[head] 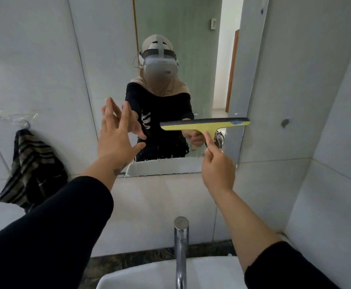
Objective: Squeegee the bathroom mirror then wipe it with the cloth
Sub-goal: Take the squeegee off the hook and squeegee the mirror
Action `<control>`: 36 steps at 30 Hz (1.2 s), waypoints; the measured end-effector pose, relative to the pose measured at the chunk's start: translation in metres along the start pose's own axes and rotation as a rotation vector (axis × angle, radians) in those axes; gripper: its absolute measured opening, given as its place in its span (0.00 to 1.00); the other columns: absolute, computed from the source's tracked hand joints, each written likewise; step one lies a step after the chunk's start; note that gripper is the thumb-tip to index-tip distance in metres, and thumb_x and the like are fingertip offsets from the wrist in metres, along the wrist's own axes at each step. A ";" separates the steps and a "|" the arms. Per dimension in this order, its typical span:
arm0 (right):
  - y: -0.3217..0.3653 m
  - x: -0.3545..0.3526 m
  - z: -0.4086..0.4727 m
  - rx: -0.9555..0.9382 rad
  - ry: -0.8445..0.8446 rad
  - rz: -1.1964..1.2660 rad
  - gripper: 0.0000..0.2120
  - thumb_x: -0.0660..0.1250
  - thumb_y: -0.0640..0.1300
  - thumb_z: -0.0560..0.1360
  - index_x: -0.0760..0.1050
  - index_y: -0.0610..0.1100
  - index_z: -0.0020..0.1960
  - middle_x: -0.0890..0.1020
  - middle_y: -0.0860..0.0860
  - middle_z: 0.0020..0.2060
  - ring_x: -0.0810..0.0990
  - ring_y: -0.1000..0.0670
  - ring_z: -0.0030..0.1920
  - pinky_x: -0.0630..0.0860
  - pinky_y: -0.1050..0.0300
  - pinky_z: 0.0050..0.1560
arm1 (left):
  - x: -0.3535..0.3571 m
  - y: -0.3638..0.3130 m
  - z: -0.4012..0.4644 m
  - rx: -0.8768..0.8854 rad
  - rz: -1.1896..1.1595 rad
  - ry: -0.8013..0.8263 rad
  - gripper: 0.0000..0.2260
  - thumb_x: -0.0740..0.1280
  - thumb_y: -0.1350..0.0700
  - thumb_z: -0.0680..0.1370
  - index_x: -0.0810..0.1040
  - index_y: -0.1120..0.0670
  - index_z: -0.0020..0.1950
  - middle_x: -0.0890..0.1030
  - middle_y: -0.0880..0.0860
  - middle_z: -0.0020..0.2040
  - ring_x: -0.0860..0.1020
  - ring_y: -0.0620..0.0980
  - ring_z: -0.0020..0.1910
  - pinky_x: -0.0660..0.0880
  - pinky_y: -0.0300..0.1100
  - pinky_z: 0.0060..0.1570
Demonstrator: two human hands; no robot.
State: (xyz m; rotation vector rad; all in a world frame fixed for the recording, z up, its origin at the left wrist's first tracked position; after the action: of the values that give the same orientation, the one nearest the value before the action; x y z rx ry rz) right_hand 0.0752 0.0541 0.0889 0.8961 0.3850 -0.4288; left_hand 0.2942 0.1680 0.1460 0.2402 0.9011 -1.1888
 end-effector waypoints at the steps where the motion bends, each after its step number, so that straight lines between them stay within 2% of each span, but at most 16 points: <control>1: 0.000 0.004 -0.003 0.011 -0.014 0.031 0.24 0.54 0.42 0.81 0.61 0.63 0.72 0.69 0.49 0.27 0.66 0.50 0.28 0.63 0.56 0.28 | 0.001 0.000 0.000 -0.002 0.006 0.009 0.50 0.73 0.46 0.70 0.37 0.42 0.76 0.31 0.51 0.76 0.38 0.54 0.76 0.58 0.56 0.72; 5: 0.005 0.020 -0.016 0.083 -0.039 0.151 0.24 0.53 0.40 0.81 0.61 0.60 0.73 0.63 0.51 0.23 0.59 0.53 0.24 0.60 0.60 0.26 | 0.000 0.001 0.001 0.007 0.022 0.001 0.49 0.72 0.44 0.71 0.38 0.43 0.76 0.32 0.51 0.76 0.40 0.55 0.77 0.62 0.57 0.69; 7: 0.011 0.027 -0.025 0.114 -0.041 0.204 0.23 0.53 0.40 0.82 0.62 0.59 0.73 0.62 0.52 0.23 0.58 0.54 0.23 0.58 0.63 0.24 | -0.002 0.002 0.002 0.030 0.041 -0.012 0.45 0.70 0.43 0.72 0.40 0.44 0.77 0.34 0.53 0.77 0.43 0.57 0.77 0.60 0.57 0.71; 9: 0.022 0.037 -0.034 0.124 -0.022 0.237 0.23 0.53 0.39 0.82 0.62 0.59 0.73 0.62 0.53 0.23 0.58 0.55 0.23 0.58 0.65 0.24 | -0.006 0.004 0.002 0.052 0.067 -0.048 0.40 0.67 0.43 0.74 0.45 0.44 0.77 0.39 0.54 0.78 0.49 0.59 0.76 0.59 0.58 0.72; 12: 0.044 0.055 -0.050 0.108 0.041 0.229 0.24 0.53 0.39 0.81 0.61 0.60 0.73 0.64 0.53 0.23 0.59 0.55 0.23 0.58 0.63 0.24 | -0.020 0.009 0.003 0.065 0.024 -0.150 0.29 0.63 0.47 0.77 0.55 0.44 0.75 0.51 0.53 0.77 0.60 0.58 0.72 0.65 0.59 0.66; 15: 0.066 0.071 -0.063 0.063 0.097 0.192 0.25 0.53 0.39 0.81 0.60 0.59 0.74 0.64 0.52 0.23 0.60 0.55 0.23 0.58 0.63 0.24 | -0.032 0.012 0.007 0.080 0.007 -0.198 0.27 0.64 0.52 0.76 0.59 0.44 0.74 0.57 0.51 0.75 0.62 0.58 0.70 0.68 0.60 0.64; 20: 0.088 0.087 -0.078 -0.036 0.250 0.050 0.26 0.53 0.41 0.81 0.55 0.62 0.74 0.71 0.50 0.29 0.67 0.52 0.28 0.67 0.56 0.30 | -0.030 0.020 0.007 0.094 0.003 -0.189 0.28 0.65 0.52 0.76 0.60 0.46 0.74 0.55 0.52 0.76 0.59 0.58 0.72 0.68 0.59 0.64; 22: 0.090 0.092 -0.084 -0.120 0.316 -0.075 0.28 0.53 0.39 0.81 0.54 0.62 0.75 0.72 0.49 0.33 0.70 0.49 0.32 0.66 0.55 0.32 | -0.024 0.025 0.004 0.091 -0.003 -0.169 0.29 0.66 0.53 0.76 0.60 0.47 0.74 0.55 0.54 0.76 0.60 0.59 0.72 0.68 0.60 0.64; 26: 0.081 0.086 -0.082 -0.265 0.387 -0.303 0.33 0.54 0.36 0.78 0.49 0.61 0.76 0.71 0.49 0.37 0.69 0.47 0.36 0.64 0.54 0.35 | -0.012 0.028 -0.002 0.069 0.003 -0.118 0.30 0.66 0.53 0.75 0.57 0.47 0.75 0.52 0.55 0.77 0.56 0.60 0.74 0.63 0.61 0.67; 30: 0.068 0.068 -0.069 -0.367 0.391 -0.470 0.36 0.55 0.34 0.76 0.47 0.61 0.76 0.69 0.49 0.37 0.68 0.47 0.35 0.64 0.55 0.33 | -0.006 0.022 -0.010 0.068 -0.002 -0.091 0.32 0.66 0.53 0.75 0.56 0.47 0.76 0.50 0.55 0.78 0.54 0.59 0.75 0.60 0.60 0.69; 33: 0.053 0.055 -0.059 -0.362 0.347 -0.532 0.37 0.54 0.34 0.76 0.47 0.62 0.76 0.68 0.49 0.35 0.67 0.47 0.32 0.56 0.58 0.26 | -0.003 0.013 -0.013 0.074 0.004 -0.081 0.33 0.66 0.54 0.75 0.55 0.47 0.77 0.49 0.55 0.78 0.53 0.59 0.75 0.59 0.59 0.70; 36: 0.039 0.043 -0.052 -0.330 0.308 -0.546 0.36 0.54 0.34 0.76 0.48 0.63 0.76 0.63 0.51 0.30 0.63 0.50 0.27 0.52 0.59 0.25 | 0.000 -0.002 -0.014 0.083 0.002 -0.073 0.34 0.67 0.55 0.75 0.53 0.47 0.77 0.47 0.55 0.78 0.51 0.59 0.76 0.59 0.60 0.70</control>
State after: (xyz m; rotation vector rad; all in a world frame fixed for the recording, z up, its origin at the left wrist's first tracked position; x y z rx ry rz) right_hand 0.1243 0.1092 0.0645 0.5224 0.9655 -0.7052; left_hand 0.2861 0.1757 0.1373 0.2632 0.7890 -1.2265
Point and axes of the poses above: each hand's wrist, its own z-axis towards the middle knuckle, its own x-axis out of the palm, y = z × x, the point moved 5 cm from there along z, towards the middle knuckle
